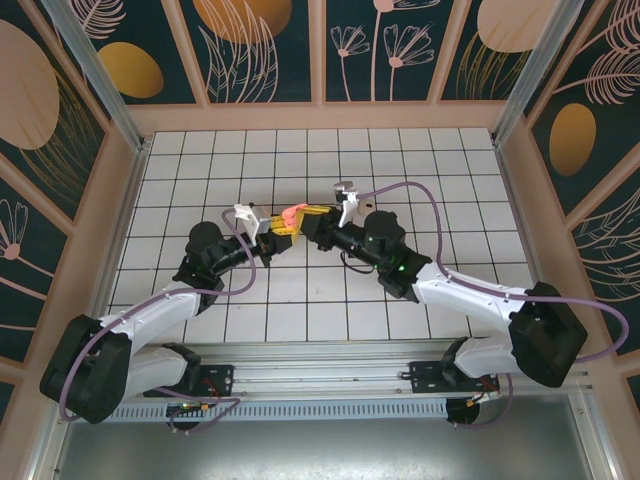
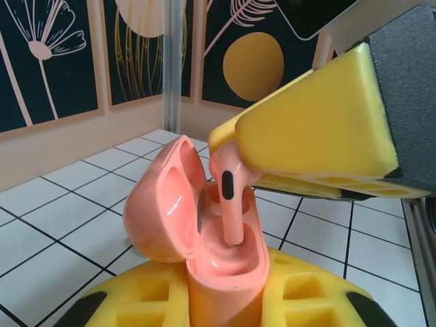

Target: Insert wireless bluetooth earbuds into charging case

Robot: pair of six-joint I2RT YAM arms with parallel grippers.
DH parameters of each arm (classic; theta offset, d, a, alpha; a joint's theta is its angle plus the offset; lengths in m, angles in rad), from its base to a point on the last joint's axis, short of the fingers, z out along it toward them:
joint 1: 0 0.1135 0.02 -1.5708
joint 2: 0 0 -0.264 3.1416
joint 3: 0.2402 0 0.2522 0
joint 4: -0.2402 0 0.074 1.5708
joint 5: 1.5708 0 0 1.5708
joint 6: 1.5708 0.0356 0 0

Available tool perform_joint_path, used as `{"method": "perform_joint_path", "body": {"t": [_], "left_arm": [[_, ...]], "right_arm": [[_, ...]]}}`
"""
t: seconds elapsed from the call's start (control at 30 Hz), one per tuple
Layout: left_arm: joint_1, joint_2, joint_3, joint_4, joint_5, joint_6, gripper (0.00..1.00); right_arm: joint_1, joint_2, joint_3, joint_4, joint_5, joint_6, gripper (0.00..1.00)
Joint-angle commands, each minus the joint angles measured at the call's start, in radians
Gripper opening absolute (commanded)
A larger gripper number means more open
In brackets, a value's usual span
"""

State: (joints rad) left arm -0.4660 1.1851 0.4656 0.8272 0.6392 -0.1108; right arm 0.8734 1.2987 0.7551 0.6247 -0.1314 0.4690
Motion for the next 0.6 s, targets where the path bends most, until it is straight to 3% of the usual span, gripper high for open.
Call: {"method": "perform_joint_path", "body": {"t": [0.0,0.57], "left_arm": [[-0.003,-0.013,0.035,0.087,-0.019,-0.015,0.12],[-0.016,-0.049,0.043,0.022,-0.025,0.117,0.12]], "right_arm": [[0.009,-0.038,-0.022,-0.029,0.029,-0.021,0.24],[0.021,-0.009,0.034,-0.102,0.018,-0.046,0.24]]}}
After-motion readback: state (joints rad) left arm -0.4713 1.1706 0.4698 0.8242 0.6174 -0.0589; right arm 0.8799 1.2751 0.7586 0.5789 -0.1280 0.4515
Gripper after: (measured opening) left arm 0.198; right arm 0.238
